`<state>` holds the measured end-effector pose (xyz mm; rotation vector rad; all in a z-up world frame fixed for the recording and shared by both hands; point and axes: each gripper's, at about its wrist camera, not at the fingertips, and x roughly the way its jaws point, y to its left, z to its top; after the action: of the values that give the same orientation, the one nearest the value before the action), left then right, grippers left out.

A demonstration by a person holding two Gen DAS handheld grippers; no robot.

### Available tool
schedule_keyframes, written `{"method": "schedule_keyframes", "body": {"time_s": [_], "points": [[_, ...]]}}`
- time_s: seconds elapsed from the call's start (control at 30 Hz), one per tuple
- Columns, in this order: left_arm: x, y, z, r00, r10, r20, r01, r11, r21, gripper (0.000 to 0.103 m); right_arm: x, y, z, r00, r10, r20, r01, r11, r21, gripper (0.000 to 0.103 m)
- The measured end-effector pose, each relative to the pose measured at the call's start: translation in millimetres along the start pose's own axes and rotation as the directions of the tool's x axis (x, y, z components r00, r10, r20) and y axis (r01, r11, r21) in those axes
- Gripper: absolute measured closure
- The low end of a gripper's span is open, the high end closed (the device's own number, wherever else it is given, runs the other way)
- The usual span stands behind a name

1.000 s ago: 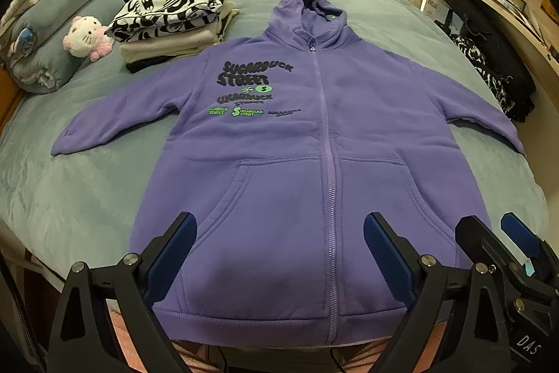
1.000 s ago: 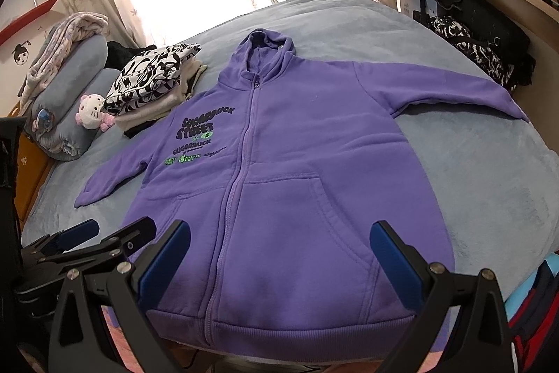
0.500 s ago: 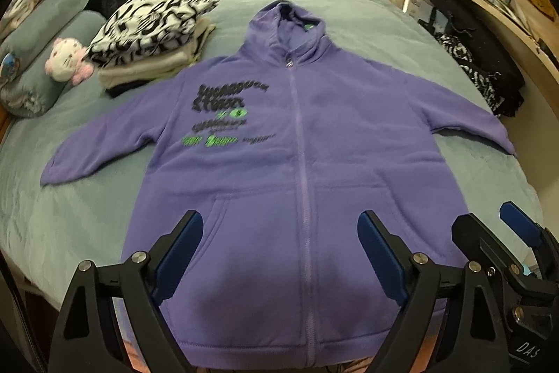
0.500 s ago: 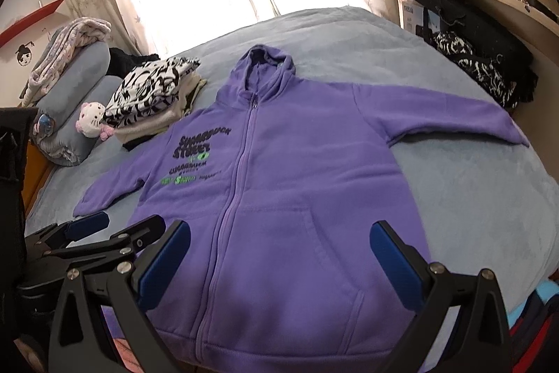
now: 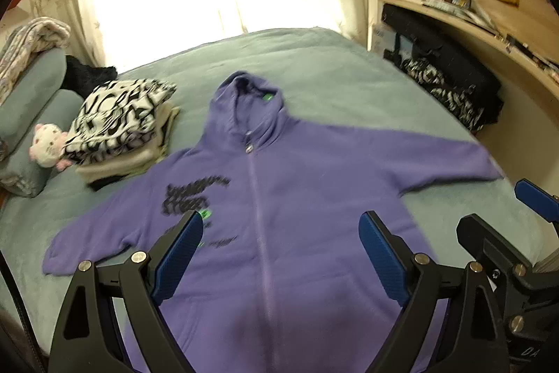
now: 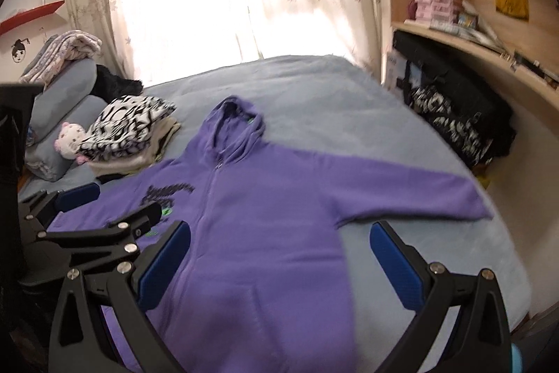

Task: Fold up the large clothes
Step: 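Move the right gripper to the sleeve cuff beside the hoodie body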

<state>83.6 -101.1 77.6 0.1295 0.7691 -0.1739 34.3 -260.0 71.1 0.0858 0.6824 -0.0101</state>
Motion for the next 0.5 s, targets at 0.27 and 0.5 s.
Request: {"method": "schedule_keyframes", "body": {"time_s": [0.27,0.5], "points": [[43,-37,35,0.999,-0.045,-0.029,0.044,0.999,-0.022,0.012,9,-35,20,0.993,-0.102,0.059,0.102,0.995,0.000,0.000],[98,-69,40,0.994,-0.104,-0.041,0.102,0.994,-0.041,0.012,57,-90,18,0.988,-0.149,-0.028,0.151,0.984,0.096,0.000]]}}
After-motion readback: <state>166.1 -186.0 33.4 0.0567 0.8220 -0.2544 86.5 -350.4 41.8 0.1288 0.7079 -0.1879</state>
